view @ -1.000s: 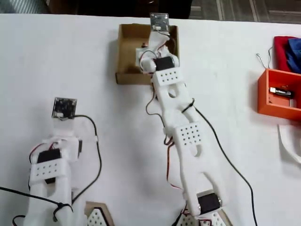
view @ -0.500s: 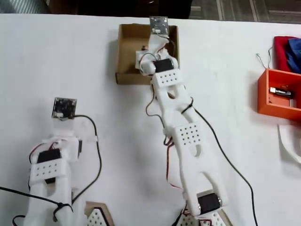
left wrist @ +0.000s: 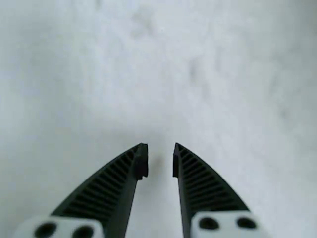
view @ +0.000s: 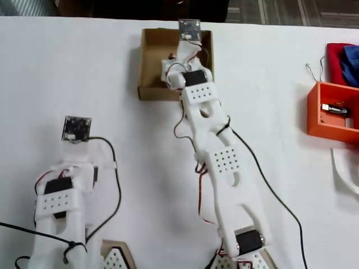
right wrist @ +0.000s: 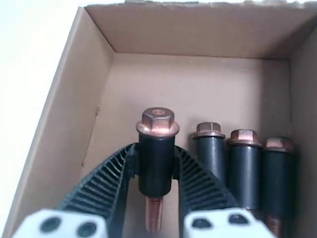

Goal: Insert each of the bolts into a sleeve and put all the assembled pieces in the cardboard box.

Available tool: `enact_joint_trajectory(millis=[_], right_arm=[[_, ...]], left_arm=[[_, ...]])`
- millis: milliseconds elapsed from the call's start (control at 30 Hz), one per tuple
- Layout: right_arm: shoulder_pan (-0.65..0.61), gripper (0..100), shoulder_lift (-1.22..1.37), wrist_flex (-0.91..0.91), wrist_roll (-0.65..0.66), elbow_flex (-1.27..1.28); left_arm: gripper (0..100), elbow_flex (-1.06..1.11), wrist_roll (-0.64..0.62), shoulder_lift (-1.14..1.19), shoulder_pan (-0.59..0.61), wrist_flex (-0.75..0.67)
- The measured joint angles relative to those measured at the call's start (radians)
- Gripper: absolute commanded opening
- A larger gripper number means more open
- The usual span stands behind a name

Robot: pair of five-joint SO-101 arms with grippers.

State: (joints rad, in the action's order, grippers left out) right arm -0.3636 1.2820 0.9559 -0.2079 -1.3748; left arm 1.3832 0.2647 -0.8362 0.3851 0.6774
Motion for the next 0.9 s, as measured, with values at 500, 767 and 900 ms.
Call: enact_joint_trajectory(millis=[500,767,900], right_arm=[[0.002,1.9,0.000,-0.003,0.000,0.000],[0.002,1.9,0.000,0.009,0.000,0.009],[0.002,1.9,0.000,0.011,0.000,0.052]], left_arm=[[11,0.000,0.000,0.000,0.000,0.000],[11,0.000,0.000,0.000,0.000,0.000],[11,0.000,0.000,0.000,0.000,0.000]])
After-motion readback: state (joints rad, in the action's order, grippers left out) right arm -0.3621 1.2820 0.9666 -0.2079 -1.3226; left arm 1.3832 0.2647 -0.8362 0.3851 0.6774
